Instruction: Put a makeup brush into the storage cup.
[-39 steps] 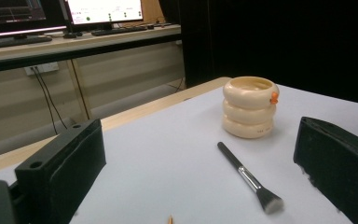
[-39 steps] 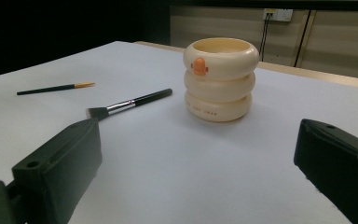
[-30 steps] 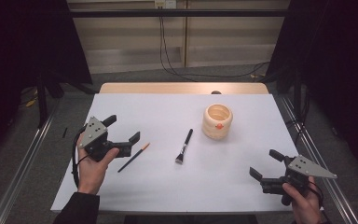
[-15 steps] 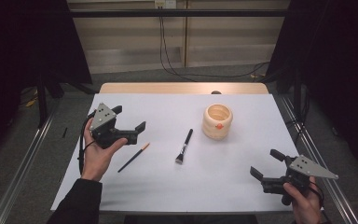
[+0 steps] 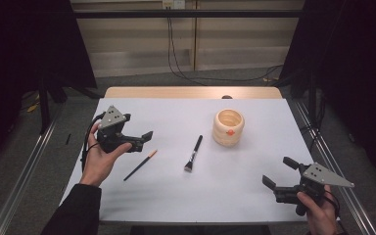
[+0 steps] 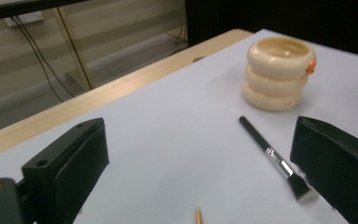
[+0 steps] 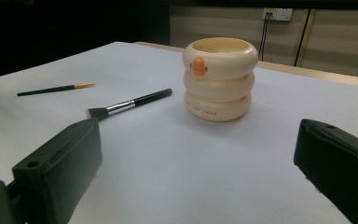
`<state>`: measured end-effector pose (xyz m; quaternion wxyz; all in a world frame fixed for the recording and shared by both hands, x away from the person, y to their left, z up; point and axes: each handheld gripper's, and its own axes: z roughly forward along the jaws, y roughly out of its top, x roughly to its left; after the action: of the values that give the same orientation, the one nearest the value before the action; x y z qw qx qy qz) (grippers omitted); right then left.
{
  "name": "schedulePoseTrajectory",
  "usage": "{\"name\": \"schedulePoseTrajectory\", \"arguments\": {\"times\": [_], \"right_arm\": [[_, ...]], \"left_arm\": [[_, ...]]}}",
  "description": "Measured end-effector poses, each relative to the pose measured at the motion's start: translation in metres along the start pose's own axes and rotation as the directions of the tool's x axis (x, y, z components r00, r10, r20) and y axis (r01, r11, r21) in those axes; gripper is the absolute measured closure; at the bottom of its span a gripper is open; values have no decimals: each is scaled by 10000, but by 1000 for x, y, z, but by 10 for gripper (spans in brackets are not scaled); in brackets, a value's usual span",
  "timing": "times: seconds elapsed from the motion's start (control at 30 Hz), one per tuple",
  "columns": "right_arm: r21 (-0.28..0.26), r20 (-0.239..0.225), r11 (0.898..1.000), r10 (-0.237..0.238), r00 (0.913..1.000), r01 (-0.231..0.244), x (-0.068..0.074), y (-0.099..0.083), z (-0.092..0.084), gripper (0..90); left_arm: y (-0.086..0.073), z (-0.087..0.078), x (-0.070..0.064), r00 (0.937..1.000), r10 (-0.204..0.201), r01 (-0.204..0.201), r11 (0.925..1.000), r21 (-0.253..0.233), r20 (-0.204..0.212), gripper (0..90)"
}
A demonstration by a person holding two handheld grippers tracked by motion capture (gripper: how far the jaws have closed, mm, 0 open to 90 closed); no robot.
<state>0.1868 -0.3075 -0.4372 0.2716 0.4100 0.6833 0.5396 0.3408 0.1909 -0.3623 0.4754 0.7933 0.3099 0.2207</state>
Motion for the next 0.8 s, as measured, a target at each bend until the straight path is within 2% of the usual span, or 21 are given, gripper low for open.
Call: {"name": "schedulePoseTrajectory", "arguments": {"times": [0.07,0.1,0.17,0.2,0.23,0.27,0.33,0.37,0.4,0.43,0.47,0.5,0.53,0.57,0.63,0.67,0.73,0.77,0.8], "right_arm": [[16,-38,10000,-40,10000,40,0,0,0,5],[26,-33,10000,-34,10000,34,0,0,0,5],[16,-29,10000,-39,10000,39,0,0,0,5],[29,-26,10000,-15,10000,15,0,0,0,5],[29,-26,10000,-15,10000,15,0,0,0,5],[33,-14,10000,-14,10000,14,0,0,0,5],[63,-59,10000,-61,10000,62,0,0,0,6],[113,-70,9999,-33,10000,34,0,-1,0,6],[101,-65,9999,-43,10000,43,1,-1,0,6],[101,-65,9999,-43,10000,43,1,-1,0,6],[94,-50,10000,-31,10000,31,1,0,1,6],[94,-50,10000,-31,10000,31,1,0,1,6],[104,-42,9999,-21,10000,21,0,0,1,6],[116,-51,9999,-4,10000,5,1,0,1,6],[115,-76,9999,-54,10000,55,0,-1,1,6],[115,-76,9999,-54,10000,55,0,-1,1,6],[115,-74,9999,-71,9999,72,0,-1,1,6],[111,-78,9999,-7,10000,8,0,-1,1,6],[132,-72,9999,5,10000,-4,0,-1,1,6]], "left_arm": [[-2,4,3,9997,-129,117,9981,610,187,56],[-2,4,3,9997,-129,117,9981,610,187,57],[-4,7,5,9994,-180,146,9938,1101,301,57],[-5,9,5,9995,-175,132,9866,1627,250,56],[-5,9,5,9995,-175,132,9866,1627,250,52],[-5,11,6,9995,-247,198,9796,1999,221,44],[-5,12,6,9994,-243,185,9776,2099,253,48],[-5,13,7,9999,-52,21,9671,2544,116,45],[-5,13,7,9999,-52,21,9671,2544,116,46],[-5,13,8,9999,-83,41,9631,2692,147,46],[-6,15,7,9997,-26,-39,9579,2870,223,50],[-6,16,8,9992,60,-183,9492,3141,400,50],[-7,17,7,9992,26,-153,9439,3299,387,47],[-7,18,7,9989,82,-244,9335,3577,466,44],[-8,22,6,9971,100,-383,9232,3823,759,69],[-8,23,6,9963,-38,-300,9209,3885,859,69],[-9,25,7,9960,-154,-227,9089,4164,881,93],[-10,29,5,9961,-189,-218,8942,4471,865,93],[-9,30,6,9949,-49,-439,8773,4779,1004,94]]}}
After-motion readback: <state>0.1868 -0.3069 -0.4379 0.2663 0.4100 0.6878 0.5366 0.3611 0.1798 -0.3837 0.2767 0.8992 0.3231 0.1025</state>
